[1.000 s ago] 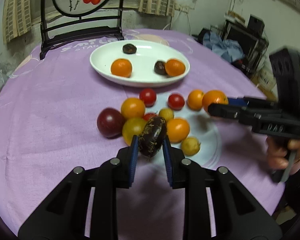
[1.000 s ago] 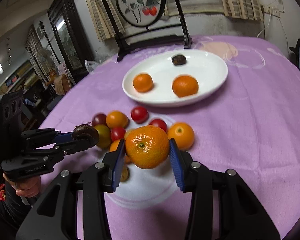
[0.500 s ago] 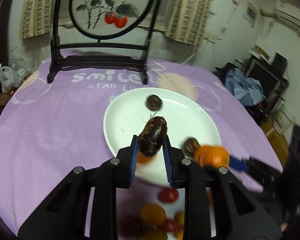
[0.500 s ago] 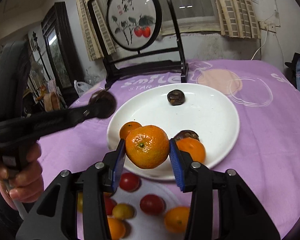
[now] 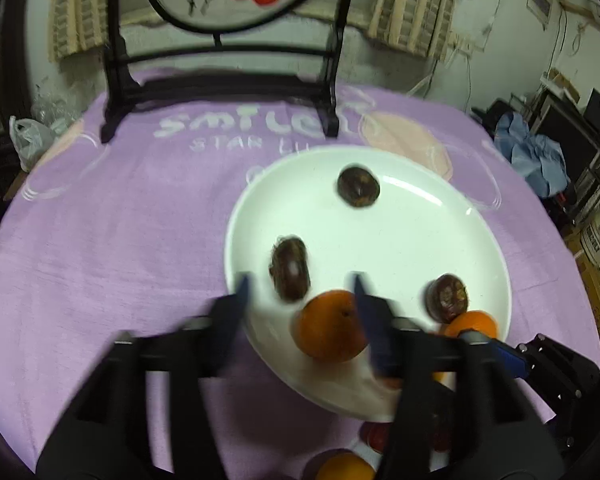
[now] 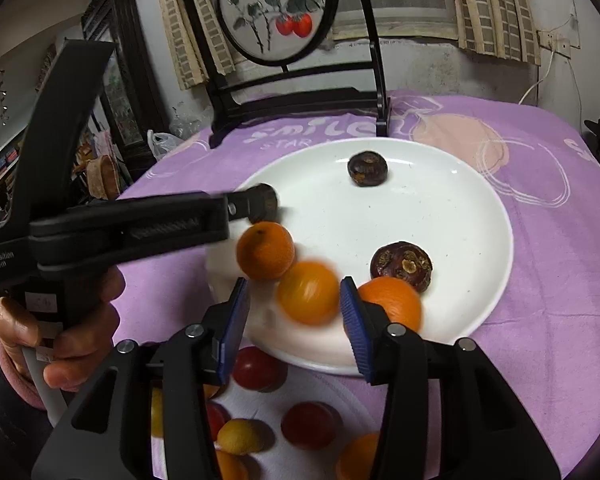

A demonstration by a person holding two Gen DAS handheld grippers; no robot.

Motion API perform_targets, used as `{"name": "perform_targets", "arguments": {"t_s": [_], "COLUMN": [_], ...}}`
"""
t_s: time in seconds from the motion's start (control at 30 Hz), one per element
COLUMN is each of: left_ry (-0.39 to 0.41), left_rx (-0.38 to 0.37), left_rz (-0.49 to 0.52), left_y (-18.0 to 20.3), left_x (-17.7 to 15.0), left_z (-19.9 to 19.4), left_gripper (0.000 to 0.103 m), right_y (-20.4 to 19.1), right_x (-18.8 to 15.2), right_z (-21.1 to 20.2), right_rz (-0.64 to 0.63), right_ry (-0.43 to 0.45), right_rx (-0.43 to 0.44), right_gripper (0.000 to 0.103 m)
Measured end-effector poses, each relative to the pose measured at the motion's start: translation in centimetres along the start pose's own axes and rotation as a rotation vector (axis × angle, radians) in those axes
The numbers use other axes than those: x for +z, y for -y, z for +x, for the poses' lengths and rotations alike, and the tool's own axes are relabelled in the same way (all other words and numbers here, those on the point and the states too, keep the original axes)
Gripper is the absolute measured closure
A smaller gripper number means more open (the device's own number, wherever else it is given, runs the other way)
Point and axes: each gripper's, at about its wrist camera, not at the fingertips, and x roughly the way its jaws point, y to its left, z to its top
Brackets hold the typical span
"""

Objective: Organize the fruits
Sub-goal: 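Carry both fruits onto the white plate and open both tools, then move both tools back toward the remaining fruit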

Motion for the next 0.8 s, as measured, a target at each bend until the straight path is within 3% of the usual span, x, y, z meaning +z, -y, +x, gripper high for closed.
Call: {"name": "perform_targets", "arguments": {"t_s": [0.1,0.23,0.4,0.63,0.8], "left_ry": [0.05,0.086,0.134,0.115,0.117], "left_rx": [-0.003,0.003,0.108,0.136,0.135], "left_rz": [-0.009,-0.012,-0.04,-0.107,-0.083], "left_y": [-0.2,-1.1,-3.6,-6.4,-6.1], "left_x": [0.0,-1.7,-4.9,-7.7,-8.5], "left_z": [-2.2,-4.9,-7.5,-8.9,-9.3], "left_gripper": [0.027,0.013,0.01,0.008,0.008], "right_y": [-0.1,0.5,1.9,2.1,1.3], "right_x": [0.0,-0.5,-2.2,-5.6,-6.1], "right_z": [-2.0,-4.5,-5.8,-5.0,-4.3], "right_rz": [-0.011,-0.013,0.003,-0.016,-0.088], "right_ry": [0.039,0.073,0.045,-0.096,-0.116], "right_rx": [0.011,0.01,-0.014,-0.042,-0.111], "right_gripper": [0.055,0.055,0.055,0.055,0.055]}}
